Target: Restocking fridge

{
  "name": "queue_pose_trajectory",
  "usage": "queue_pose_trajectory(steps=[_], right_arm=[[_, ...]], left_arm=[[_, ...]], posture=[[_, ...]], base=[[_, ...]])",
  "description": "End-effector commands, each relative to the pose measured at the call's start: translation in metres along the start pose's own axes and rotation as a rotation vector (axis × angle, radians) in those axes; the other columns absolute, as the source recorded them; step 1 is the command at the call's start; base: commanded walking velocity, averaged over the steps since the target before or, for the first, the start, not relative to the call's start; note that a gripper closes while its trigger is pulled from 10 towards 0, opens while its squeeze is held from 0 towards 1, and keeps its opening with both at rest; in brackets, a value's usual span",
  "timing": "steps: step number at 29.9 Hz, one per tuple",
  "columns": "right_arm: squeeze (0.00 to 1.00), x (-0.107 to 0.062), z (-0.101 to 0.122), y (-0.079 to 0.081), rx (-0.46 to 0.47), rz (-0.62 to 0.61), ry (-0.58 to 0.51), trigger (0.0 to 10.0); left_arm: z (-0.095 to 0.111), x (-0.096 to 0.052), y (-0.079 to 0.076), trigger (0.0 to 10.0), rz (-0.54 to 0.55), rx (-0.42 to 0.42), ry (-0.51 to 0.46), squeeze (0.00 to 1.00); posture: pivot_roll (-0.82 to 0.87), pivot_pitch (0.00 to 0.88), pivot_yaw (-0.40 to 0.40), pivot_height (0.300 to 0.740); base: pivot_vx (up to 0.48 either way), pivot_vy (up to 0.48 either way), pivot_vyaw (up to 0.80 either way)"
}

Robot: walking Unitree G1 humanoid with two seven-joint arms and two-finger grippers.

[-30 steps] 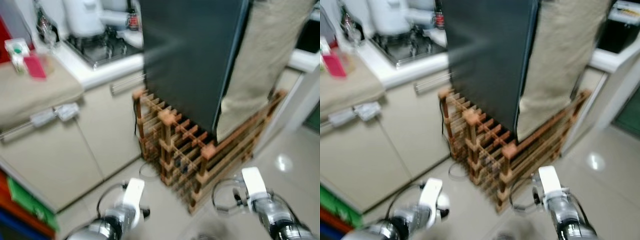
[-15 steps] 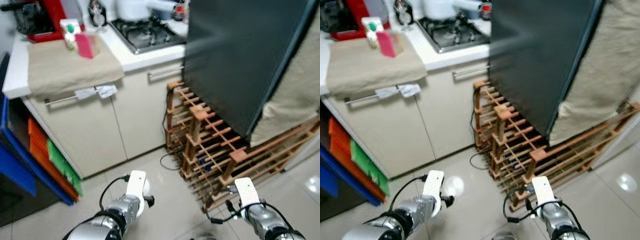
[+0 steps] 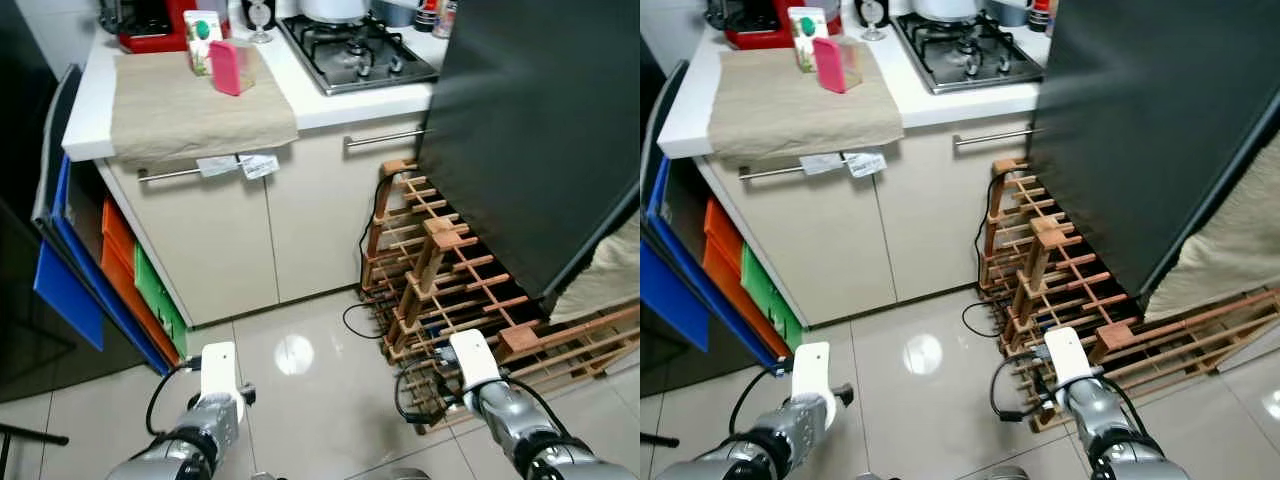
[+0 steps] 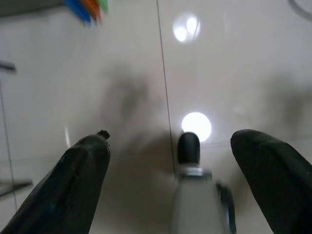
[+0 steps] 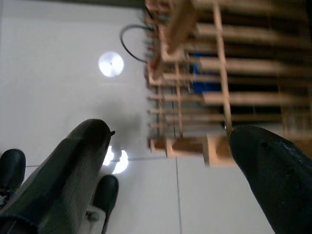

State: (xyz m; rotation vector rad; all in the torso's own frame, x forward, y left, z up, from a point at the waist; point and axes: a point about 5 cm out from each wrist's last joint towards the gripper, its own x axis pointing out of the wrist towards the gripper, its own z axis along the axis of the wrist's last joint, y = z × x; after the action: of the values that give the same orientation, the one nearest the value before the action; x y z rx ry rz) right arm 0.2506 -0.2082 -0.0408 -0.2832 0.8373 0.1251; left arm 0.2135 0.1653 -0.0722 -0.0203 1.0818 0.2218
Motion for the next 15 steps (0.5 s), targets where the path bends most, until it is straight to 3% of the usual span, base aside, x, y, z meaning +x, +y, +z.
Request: queue_pose_trajectory(steps=[1, 5, 6, 9, 11, 15], right_arm=[[0.0, -0.001, -0.005, -0.008, -0.014, -0.02, 0.048, 10.0], [0.0, -0.002, -0.009, -0.011, -0.041, -0.024, 0.07, 10.0], [0.0, -0.003, -0.008, -0.014, -0.068, -0.033, 0.078, 10.0], [0.0, -0.002, -0.006, -0.014, -0.079, -0.03, 0.078, 10.0], [0.0, -0.001, -0.005, -0.008, -0.074, -0.006, 0.075, 10.0], [0.0, 0.0, -0.004, 0.002, -0.032, 0.005, 0.066, 10.0]], left_arm=[[-0.013, 0.0, -0.001, 10.0, -0.05, 0.08, 0.044, 0.0], [-0.026, 0.001, 0.003, 10.0, -0.063, 0.094, 0.071, 0.0], [-0.034, 0.0, 0.003, 10.0, -0.064, 0.082, 0.084, 0.0], [-0.041, -0.001, -0.002, 10.0, -0.092, 0.045, 0.101, 0.0], [-0.043, -0.001, -0.004, 10.0, -0.103, 0.063, 0.104, 0.0], [-0.039, 0.0, 0.001, 10.0, -0.085, 0.029, 0.091, 0.0]], posture=[[-0.15, 0.025, -0.045, 0.74], [-0.12, 0.029, -0.091, 0.74], [-0.09, 0.035, -0.134, 0.74], [-0.07, 0.034, -0.139, 0.74], [-0.06, 0.036, -0.135, 0.74], [-0.06, 0.038, -0.125, 0.74]], base=[[0.0, 0.0, 0.5], [0.0, 0.0, 0.0], [0.0, 0.0, 0.0], [0.0, 0.0, 0.0], [0.0, 0.0, 0.0], [0.0, 0.0, 0.0]])
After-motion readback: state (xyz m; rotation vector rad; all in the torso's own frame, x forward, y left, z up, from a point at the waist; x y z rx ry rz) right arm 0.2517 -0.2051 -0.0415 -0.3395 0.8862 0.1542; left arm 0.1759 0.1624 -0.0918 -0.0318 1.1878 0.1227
